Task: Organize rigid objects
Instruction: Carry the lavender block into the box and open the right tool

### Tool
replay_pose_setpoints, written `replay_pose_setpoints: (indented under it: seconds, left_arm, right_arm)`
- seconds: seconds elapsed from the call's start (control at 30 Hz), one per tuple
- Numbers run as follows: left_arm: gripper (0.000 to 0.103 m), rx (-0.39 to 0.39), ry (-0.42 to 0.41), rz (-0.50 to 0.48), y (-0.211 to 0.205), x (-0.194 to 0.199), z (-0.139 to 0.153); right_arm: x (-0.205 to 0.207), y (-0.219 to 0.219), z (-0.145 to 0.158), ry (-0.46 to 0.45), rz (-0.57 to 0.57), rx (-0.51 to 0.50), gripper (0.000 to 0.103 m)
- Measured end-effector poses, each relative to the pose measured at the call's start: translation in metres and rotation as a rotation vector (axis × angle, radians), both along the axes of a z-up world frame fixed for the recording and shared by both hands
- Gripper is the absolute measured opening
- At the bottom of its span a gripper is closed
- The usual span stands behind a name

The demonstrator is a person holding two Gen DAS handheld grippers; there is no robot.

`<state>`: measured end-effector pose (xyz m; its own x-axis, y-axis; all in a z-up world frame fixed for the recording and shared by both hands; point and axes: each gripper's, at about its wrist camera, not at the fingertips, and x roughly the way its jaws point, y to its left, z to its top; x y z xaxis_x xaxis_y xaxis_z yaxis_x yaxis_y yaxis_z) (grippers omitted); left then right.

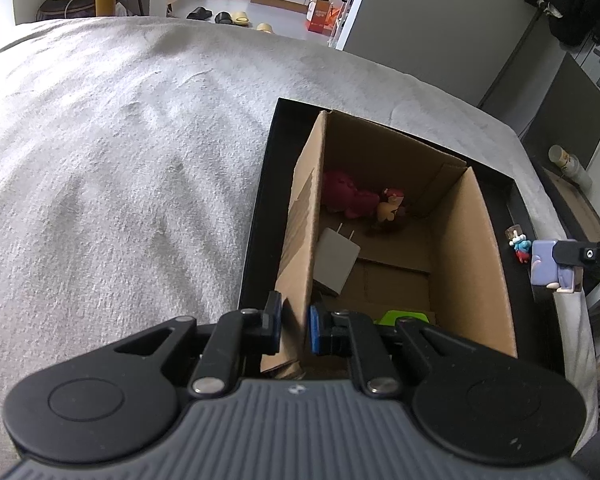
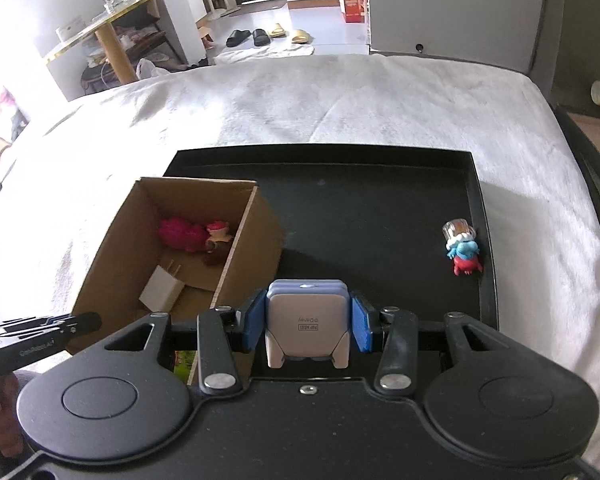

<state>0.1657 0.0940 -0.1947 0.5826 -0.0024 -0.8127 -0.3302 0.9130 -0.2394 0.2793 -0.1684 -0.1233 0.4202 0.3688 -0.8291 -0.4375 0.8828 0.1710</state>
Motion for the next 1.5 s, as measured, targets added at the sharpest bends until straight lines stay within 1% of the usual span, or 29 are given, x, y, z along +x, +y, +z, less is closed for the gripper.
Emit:
replay_pose_setpoints:
  seconds: [0.23, 0.47, 0.8, 1.13, 1.37, 1.43, 1.47, 1.5]
  left_arm:
    - [0.013, -0.022, -0.016, -0.007, 0.003, -0.003, -0.001]
    - [0.013, -0.036, -0.021, -0.009, 0.006, -0.003, -0.002]
    - [0.014, -0.051, -0.033, -0.014, 0.009, -0.005, -0.003]
    - [0.014, -0.059, -0.043, -0.02, 0.011, -0.006, -0.005]
    - [0.014, -0.065, -0.044, -0.022, 0.012, -0.006, -0.005]
    - [0.014, -0.064, -0.044, -0.023, 0.012, -0.006, -0.005]
    - [0.016, -0.067, -0.045, -0.027, 0.012, -0.006, -0.005]
    - [0.015, -0.066, -0.048, -0.034, 0.011, -0.007, -0.004]
  right_arm:
    - [-0.005, 0.022, 0.021, -0.043, 0.018, -0.005, 0.044]
    - [-0.01, 0.048, 0.03, -0.062, 0.026, -0.003, 0.044]
    - [-0.016, 0.084, 0.029, -0.064, 0.077, -0.025, 0.044]
    - [-0.019, 0.109, 0.015, -0.034, 0.102, -0.067, 0.044]
    - [-0.018, 0.121, 0.005, -0.02, 0.109, -0.097, 0.044]
    - [-0.018, 0.12, 0.008, -0.034, 0.102, -0.102, 0.045]
    - [-0.018, 0.119, 0.011, -0.042, 0.1, -0.094, 0.045]
    - [-0.018, 0.117, 0.015, -0.045, 0.101, -0.083, 0.045]
